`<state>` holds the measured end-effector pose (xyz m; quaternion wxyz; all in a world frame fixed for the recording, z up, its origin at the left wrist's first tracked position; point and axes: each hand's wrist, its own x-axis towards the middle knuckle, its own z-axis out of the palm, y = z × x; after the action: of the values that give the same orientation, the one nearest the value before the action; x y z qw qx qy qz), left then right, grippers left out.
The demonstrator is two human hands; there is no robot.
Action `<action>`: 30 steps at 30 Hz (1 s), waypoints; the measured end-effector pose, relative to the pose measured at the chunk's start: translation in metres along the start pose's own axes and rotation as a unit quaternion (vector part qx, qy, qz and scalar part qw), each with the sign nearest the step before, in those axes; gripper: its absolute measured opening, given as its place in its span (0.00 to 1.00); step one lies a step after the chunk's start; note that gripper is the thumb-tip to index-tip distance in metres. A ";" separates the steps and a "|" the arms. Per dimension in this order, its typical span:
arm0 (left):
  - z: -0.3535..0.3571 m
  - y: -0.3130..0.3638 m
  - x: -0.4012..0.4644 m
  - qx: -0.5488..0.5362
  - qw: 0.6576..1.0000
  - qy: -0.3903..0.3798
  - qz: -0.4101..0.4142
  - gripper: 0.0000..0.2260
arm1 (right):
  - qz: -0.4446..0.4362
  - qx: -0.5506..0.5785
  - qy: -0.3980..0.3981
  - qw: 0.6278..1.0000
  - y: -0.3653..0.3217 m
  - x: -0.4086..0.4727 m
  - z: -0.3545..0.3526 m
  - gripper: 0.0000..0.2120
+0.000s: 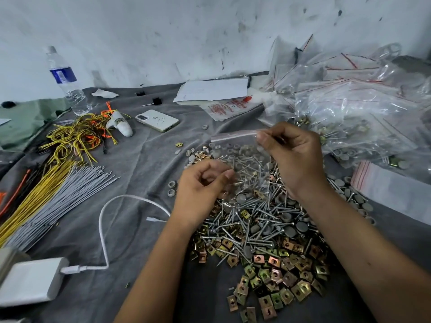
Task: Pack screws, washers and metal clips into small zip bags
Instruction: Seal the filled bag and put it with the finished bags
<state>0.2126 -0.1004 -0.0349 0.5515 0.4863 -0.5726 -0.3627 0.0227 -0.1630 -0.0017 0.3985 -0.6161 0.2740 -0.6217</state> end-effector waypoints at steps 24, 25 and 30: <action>0.077 0.045 0.034 0.218 0.972 0.047 0.074 0.08 | 0.109 0.007 0.145 0.983 -0.002 0.024 -0.054 0.15; 0.088 0.046 0.042 0.232 0.968 0.041 0.089 0.06 | 0.106 -0.026 0.161 0.981 -0.005 0.032 -0.067 0.15; 0.160 0.069 0.110 0.226 0.970 0.050 0.074 0.05 | 0.137 -0.070 0.219 0.964 -0.020 0.099 -0.132 0.17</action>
<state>0.0537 -0.2066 0.0407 0.4803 0.5722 -0.6457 -0.1577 -0.1027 -0.2551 0.0572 0.3665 -0.4478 0.4793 -0.6598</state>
